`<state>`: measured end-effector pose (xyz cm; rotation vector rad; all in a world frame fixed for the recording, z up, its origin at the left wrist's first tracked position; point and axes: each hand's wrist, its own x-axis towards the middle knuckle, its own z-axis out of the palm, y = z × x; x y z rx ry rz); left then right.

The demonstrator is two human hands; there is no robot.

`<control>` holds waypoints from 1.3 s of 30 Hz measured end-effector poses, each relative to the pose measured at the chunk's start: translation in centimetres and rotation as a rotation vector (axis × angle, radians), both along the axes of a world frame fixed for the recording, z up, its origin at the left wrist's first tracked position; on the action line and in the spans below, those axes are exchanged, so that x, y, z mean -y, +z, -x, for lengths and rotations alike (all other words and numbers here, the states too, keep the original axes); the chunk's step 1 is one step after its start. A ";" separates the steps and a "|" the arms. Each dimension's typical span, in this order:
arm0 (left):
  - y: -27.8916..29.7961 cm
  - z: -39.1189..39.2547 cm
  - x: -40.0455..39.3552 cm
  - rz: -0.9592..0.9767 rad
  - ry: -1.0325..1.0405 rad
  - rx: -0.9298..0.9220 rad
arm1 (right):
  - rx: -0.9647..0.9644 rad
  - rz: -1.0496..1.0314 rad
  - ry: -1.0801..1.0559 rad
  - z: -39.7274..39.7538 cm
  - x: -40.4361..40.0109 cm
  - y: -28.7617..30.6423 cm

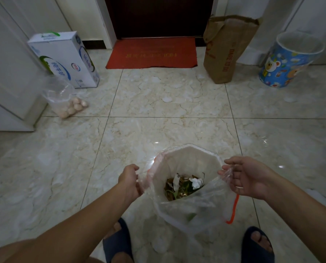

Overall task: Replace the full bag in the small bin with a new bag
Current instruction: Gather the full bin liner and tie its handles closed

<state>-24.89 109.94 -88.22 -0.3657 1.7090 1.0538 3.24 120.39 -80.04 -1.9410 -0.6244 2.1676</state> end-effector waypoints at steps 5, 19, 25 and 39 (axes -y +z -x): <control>-3.0 0.7 0.5 0.110 -0.246 0.118 | 0.014 -0.026 0.034 0.4 0.4 -0.2; -2.9 0.2 0.2 0.184 -0.334 -0.066 | 0.031 -0.072 0.082 0.4 0.6 -0.1; -2.3 0.7 -1.8 0.133 -0.364 -0.368 | 0.059 -0.088 0.095 0.3 0.8 -0.8; 4.8 -1.1 -5.5 -0.308 -0.052 -0.182 | -0.021 -0.127 -0.200 -0.3 0.2 -1.4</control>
